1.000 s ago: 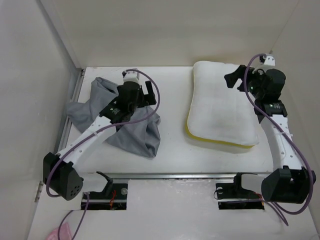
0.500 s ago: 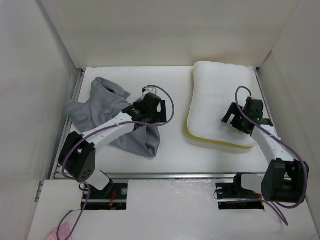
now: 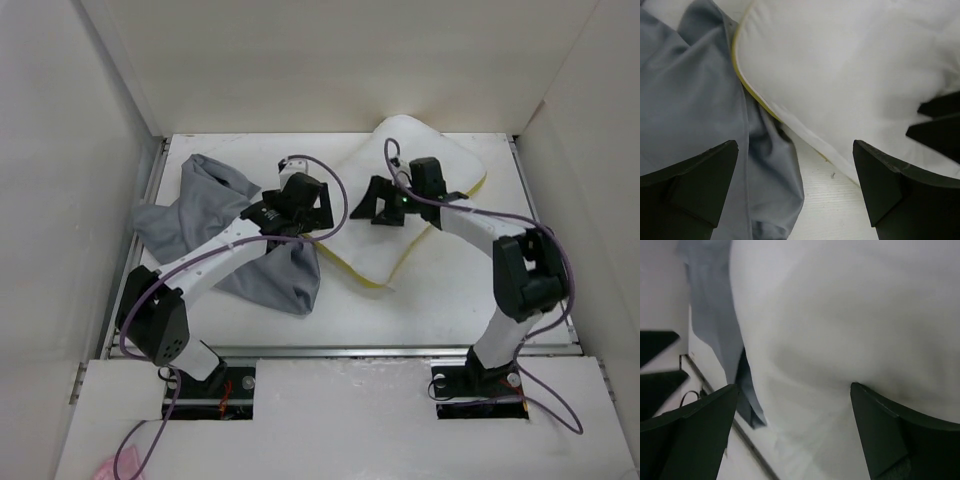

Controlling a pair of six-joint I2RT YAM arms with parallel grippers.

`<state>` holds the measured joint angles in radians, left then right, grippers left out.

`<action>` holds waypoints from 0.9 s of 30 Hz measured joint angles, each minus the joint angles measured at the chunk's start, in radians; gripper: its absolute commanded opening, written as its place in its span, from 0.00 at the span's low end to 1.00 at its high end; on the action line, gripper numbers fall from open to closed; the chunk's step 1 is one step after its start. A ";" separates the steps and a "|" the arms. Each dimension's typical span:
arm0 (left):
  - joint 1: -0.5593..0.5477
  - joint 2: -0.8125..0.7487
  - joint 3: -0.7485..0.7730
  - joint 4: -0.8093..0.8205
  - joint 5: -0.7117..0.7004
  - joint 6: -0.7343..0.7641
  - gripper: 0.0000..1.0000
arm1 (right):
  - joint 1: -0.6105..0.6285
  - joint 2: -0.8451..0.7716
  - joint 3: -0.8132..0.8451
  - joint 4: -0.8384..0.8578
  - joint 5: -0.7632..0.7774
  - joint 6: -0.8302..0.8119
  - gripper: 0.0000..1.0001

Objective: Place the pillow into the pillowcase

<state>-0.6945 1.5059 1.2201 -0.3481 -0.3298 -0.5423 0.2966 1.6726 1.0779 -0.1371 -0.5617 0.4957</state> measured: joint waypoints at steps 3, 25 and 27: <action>0.001 -0.016 -0.003 -0.040 -0.024 -0.036 1.00 | 0.019 0.123 0.181 0.043 -0.052 -0.034 1.00; 0.084 -0.082 -0.288 -0.093 -0.022 -0.286 0.90 | 0.286 0.380 0.537 -0.264 0.192 -0.922 1.00; 0.101 -0.045 -0.289 -0.080 -0.013 -0.290 0.80 | 0.285 0.390 0.538 -0.234 0.196 -0.888 0.90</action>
<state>-0.5938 1.4609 0.9314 -0.4282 -0.3428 -0.8326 0.5812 2.0624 1.6161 -0.3714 -0.3653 -0.3927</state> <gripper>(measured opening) 0.870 0.975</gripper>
